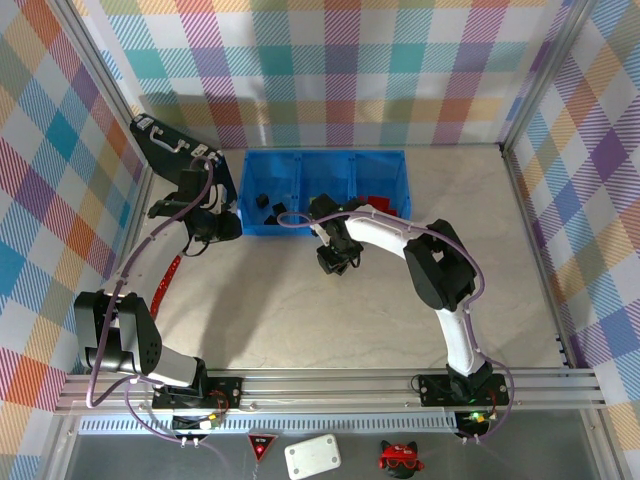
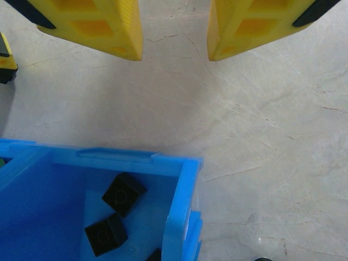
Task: Sort the legos into containers by color
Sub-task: Pick up the lego from the center of the table.
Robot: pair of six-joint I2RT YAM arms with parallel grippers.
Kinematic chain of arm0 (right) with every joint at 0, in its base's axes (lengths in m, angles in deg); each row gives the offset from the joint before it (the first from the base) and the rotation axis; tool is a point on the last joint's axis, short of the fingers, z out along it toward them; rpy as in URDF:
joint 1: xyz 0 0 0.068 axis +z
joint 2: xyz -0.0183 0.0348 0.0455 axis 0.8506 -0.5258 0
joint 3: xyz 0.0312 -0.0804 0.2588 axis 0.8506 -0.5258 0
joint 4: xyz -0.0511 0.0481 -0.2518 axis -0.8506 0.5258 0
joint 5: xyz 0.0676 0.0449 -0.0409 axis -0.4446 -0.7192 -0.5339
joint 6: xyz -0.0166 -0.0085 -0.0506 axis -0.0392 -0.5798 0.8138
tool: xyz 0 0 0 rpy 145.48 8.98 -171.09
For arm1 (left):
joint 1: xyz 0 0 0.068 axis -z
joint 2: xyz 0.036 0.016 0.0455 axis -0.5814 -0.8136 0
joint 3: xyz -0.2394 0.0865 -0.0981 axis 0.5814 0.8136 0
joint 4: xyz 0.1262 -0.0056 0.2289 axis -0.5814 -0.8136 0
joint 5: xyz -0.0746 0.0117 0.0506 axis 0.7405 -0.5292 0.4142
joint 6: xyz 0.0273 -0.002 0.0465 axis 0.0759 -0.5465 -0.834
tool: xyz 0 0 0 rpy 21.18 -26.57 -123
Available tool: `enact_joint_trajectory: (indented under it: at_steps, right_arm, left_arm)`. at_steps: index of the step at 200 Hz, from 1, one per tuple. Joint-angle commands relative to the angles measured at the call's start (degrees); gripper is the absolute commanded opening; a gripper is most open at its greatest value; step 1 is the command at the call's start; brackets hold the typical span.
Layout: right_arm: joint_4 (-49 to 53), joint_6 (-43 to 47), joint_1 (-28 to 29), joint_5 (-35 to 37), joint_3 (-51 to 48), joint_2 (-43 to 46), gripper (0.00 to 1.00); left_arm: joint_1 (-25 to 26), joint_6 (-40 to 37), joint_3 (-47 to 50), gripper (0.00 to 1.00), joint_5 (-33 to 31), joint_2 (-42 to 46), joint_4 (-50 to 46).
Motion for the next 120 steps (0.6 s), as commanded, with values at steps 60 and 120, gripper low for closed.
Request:
enact_joint_trajectory:
  at_steps: [60, 120]
  right_arm:
    - [2.19, -0.22, 1.08, 0.62, 2.22, 0.81, 0.41]
    - [4.56, -1.45, 3.19, -0.21, 9.53, -1.29, 0.40]
  left_arm:
    - [-0.68, -0.50, -0.09, 0.36, 1.18, -0.54, -0.31]
    - [-0.72, -0.41, -0.09, 0.36, 1.03, -0.19, -0.18]
